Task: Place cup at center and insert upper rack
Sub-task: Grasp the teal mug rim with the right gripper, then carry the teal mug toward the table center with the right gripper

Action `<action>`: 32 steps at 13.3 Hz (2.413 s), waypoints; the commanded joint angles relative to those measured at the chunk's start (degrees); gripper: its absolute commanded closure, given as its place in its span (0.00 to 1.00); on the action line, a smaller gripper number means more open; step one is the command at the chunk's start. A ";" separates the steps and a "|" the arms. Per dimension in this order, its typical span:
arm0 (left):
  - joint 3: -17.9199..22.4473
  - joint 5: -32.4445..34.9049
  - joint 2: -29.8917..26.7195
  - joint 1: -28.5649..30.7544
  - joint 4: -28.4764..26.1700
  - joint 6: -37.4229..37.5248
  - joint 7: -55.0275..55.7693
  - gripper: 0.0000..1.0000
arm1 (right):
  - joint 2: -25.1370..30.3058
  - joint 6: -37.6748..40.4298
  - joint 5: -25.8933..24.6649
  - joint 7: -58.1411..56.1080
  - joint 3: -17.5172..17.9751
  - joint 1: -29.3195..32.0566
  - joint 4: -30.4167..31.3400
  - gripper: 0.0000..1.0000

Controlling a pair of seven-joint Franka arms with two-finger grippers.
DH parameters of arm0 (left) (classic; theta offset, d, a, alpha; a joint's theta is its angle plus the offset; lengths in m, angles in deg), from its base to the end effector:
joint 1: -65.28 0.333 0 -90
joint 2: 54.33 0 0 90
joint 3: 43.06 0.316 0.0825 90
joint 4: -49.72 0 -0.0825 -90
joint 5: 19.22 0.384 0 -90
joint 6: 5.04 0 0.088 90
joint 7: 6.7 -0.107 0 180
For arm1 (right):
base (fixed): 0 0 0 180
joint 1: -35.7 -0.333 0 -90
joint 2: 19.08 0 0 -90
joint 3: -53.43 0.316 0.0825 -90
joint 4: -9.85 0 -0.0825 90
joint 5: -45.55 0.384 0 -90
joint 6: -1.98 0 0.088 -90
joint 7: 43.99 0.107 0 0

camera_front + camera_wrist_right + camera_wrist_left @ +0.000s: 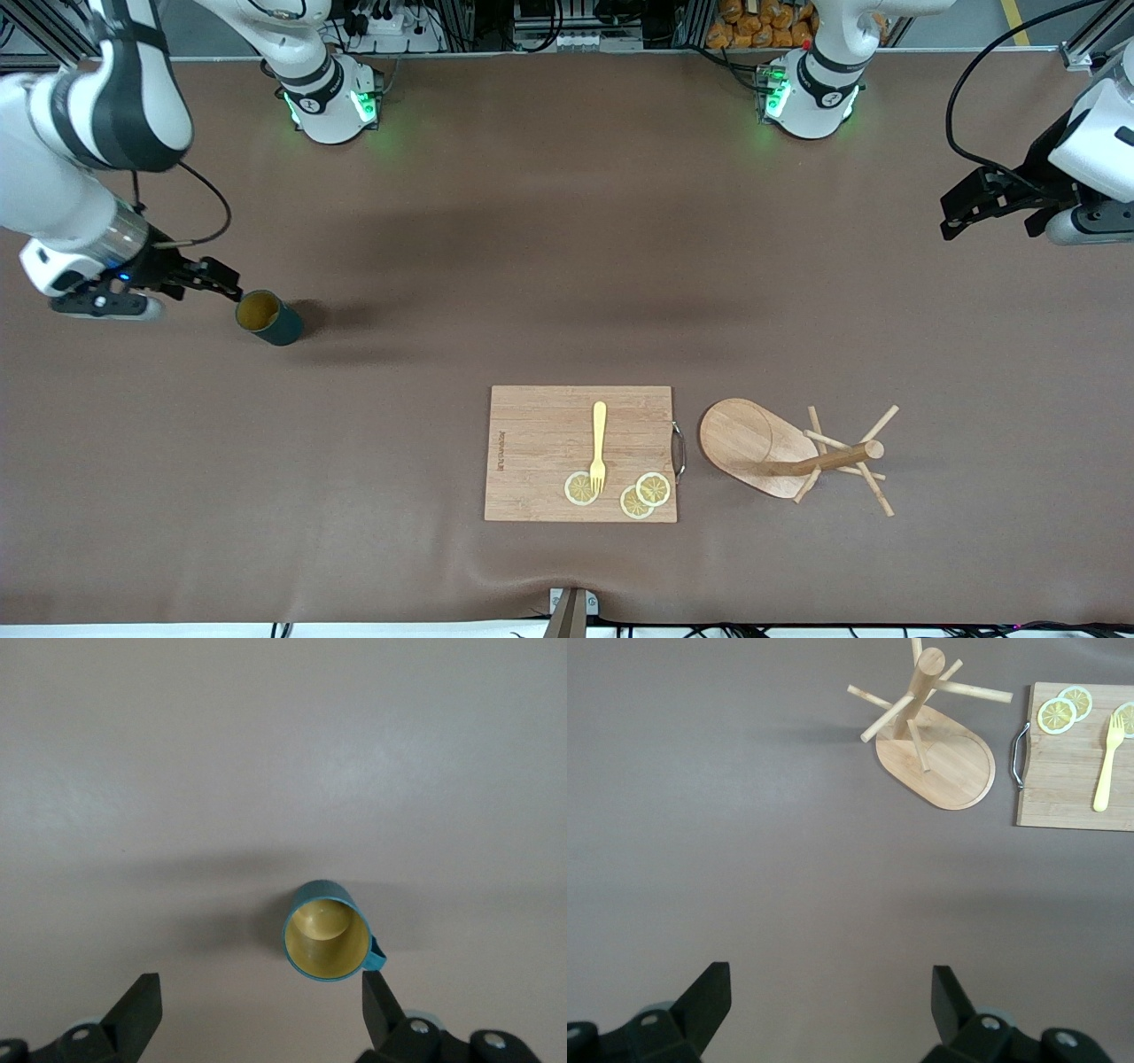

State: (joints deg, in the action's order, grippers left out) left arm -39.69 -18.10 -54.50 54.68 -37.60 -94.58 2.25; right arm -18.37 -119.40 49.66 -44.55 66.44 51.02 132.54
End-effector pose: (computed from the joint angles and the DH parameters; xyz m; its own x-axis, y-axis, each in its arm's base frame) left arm 0.5492 -0.0675 0.6475 0.9986 0.0303 0.0442 0.0309 -0.9994 -0.0126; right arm 0.5347 -0.0181 0.4086 0.9976 -0.0679 -0.0113 -0.0684 -0.9960 -0.0581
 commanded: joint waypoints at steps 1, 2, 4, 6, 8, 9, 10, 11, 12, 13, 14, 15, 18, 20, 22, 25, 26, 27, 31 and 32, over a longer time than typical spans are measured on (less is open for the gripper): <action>0.14 -1.29 -0.62 0.14 -0.04 0.51 0.01 0.00 | -4.64 -1.32 -0.51 2.13 0.70 0.68 -0.08 0.00; 0.14 -1.29 -0.62 0.22 -0.13 0.51 0.01 0.00 | -6.49 -1.75 -0.51 3.71 0.70 0.50 0.00 0.00; 0.14 -1.20 -0.62 0.40 -0.30 0.60 0.10 0.00 | -9.31 -3.94 -0.42 6.69 0.70 0.33 0.79 0.00; 0.14 -1.20 -0.53 0.31 -0.30 0.51 0.19 0.00 | -10.90 -7.89 -0.15 8.90 1.22 0.24 3.25 0.00; 0.14 -1.20 -0.18 0.22 -0.30 0.42 0.19 0.00 | -12.39 -9.92 -0.07 9.26 1.23 0.24 4.83 0.00; 0.14 -1.20 -0.10 0.22 -0.30 0.34 0.19 0.00 | -12.66 -10.02 0.11 9.35 1.23 0.24 5.27 0.00; 0.14 -1.20 -0.18 0.31 -0.30 0.42 0.19 0.00 | -13.10 -10.02 0.11 9.61 1.23 0.32 5.28 0.00; 0.14 -1.20 -0.18 0.49 -0.48 0.42 0.19 0.00 | -13.71 -10.19 0.02 9.61 1.23 0.67 5.28 0.00; 0.14 -1.20 -0.18 0.57 -0.48 0.42 0.19 0.00 | -14.07 -10.72 0.11 9.52 1.23 0.85 5.28 0.00; 0.22 -1.20 -0.18 0.66 -0.57 0.51 0.19 0.00 | -14.76 -11.51 0.11 9.52 1.23 1.20 5.28 0.00; 0.23 -1.20 -0.18 0.84 -0.48 0.42 0.19 0.00 | -15.47 -12.56 0.11 9.52 1.23 1.29 5.28 0.02; 0.23 -1.20 -0.18 0.84 -0.39 0.34 0.19 0.00 | -15.91 -13.18 0.11 9.52 1.14 1.38 5.28 0.11; 0.23 -1.29 -0.10 0.84 -0.39 0.16 0.27 0.00 | -16.18 -14.06 0.02 9.44 1.14 2.17 5.28 0.51; 0.31 -1.29 -0.01 0.75 -0.39 0.07 0.36 0.00 | -16.09 -13.97 0.02 9.44 1.14 2.43 5.28 0.84; 0.23 -1.20 0.08 0.75 -0.39 -0.02 0.36 0.00 | -15.92 -13.97 0.02 9.44 1.05 2.52 5.19 1.00; 0.31 -1.20 0.52 0.75 -0.39 -0.63 0.36 0.00 | -15.48 -13.54 -0.07 9.52 0.96 2.52 4.84 1.00; 0.23 -1.20 0.52 0.75 -0.39 -0.63 0.36 0.00 | -14.95 -13.19 -0.07 9.87 1.05 2.35 4.67 1.00; 0.23 -1.20 0.52 0.66 -0.30 -0.63 0.36 0.00 | -14.69 -12.31 -0.07 11.53 1.14 2.00 4.32 1.00; 0.23 -1.20 0.35 0.66 -0.83 -0.28 0.36 0.00 | -12.67 -6.86 -0.33 23.46 6.39 0.24 2.20 1.00; 0.23 -1.20 0.08 0.66 -1.27 -0.19 0.36 0.00 | -12.05 -6.07 -0.33 27.76 9.11 0.24 1.86 1.00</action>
State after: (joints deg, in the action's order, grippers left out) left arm -39.38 -18.10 -53.86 55.10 -38.14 -94.83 2.35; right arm -32.93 -127.76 49.56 -24.10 71.48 51.65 134.63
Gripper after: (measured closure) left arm 0.000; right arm 0.952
